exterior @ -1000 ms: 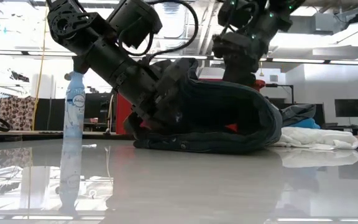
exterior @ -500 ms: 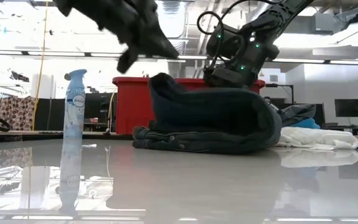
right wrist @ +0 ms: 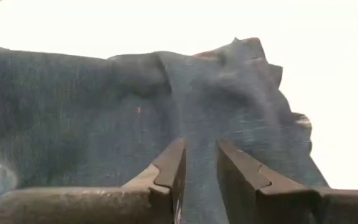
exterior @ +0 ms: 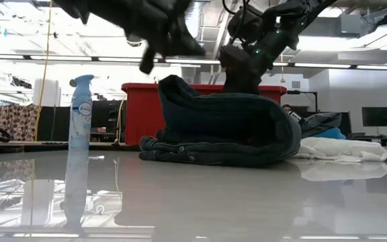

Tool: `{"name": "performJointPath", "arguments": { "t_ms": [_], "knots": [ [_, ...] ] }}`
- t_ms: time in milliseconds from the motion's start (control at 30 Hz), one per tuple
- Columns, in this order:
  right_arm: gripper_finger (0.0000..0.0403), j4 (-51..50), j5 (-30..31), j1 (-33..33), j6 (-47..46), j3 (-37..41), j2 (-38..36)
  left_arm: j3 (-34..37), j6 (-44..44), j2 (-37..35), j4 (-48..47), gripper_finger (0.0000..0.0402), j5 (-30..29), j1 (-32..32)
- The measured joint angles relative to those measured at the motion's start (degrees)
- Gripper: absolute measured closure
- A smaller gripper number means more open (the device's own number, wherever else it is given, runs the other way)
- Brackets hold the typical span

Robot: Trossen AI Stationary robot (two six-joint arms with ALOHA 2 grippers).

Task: Fold laundry
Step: Fold the blue pants

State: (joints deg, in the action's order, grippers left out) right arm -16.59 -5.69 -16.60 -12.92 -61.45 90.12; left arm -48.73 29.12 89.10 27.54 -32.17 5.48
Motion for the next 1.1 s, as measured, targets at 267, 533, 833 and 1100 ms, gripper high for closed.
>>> {"name": "performJointPath", "arguments": {
  "t_ms": [267,533,833,1100],
  "knots": [
    [0.0291,1.37,-1.23,-2.79,4.23,-0.35,-0.74,-2.6,6.62,9.62,-4.87,0.0402,10.24,1.09],
    [0.0268,14.56,-3.16,-3.82,11.53,-0.35,-0.71,-3.68,4.71,12.48,-13.02,0.0401,9.74,1.6],
    [0.0223,17.24,-3.23,-6.16,12.09,-3.44,8.4,-3.73,3.48,13.85,-16.74,0.0401,10.81,1.62],
    [0.0211,3.26,-4.13,-6.85,16.97,-15.09,17.19,-3.72,4.35,15.73,-19.28,0.0401,12.9,1.58]
  ]
}}
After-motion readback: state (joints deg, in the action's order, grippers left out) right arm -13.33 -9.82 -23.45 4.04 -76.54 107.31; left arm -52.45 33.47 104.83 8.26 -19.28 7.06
